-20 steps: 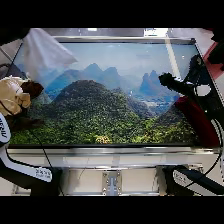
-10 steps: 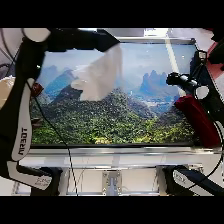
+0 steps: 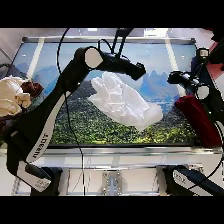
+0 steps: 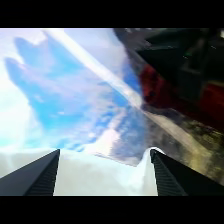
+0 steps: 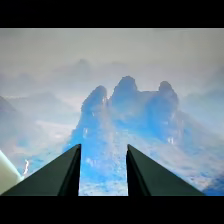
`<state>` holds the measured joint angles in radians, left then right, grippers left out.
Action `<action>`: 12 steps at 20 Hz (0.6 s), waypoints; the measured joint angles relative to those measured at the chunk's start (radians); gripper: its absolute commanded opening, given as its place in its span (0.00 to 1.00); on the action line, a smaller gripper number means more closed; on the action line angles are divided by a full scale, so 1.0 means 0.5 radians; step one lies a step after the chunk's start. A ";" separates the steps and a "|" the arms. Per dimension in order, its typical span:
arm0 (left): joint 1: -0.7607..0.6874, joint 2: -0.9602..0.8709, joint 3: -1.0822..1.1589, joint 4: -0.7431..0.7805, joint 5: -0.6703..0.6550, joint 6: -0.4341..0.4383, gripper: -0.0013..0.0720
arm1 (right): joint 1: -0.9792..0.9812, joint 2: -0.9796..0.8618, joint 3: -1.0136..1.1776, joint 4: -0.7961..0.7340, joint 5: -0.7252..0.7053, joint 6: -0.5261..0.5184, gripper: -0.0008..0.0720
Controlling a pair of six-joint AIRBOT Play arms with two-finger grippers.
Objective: Fold the shirts.
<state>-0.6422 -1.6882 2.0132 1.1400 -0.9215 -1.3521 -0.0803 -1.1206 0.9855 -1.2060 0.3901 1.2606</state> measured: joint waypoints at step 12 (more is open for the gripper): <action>0.543 -0.149 -0.201 0.834 -0.316 -0.852 0.91 | 0.293 -0.004 -0.372 0.400 0.854 0.063 0.64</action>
<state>-0.3706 -1.7626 1.9125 1.5570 -1.0794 -1.7782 0.0662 -1.1225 0.7994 -1.0061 0.8169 1.2922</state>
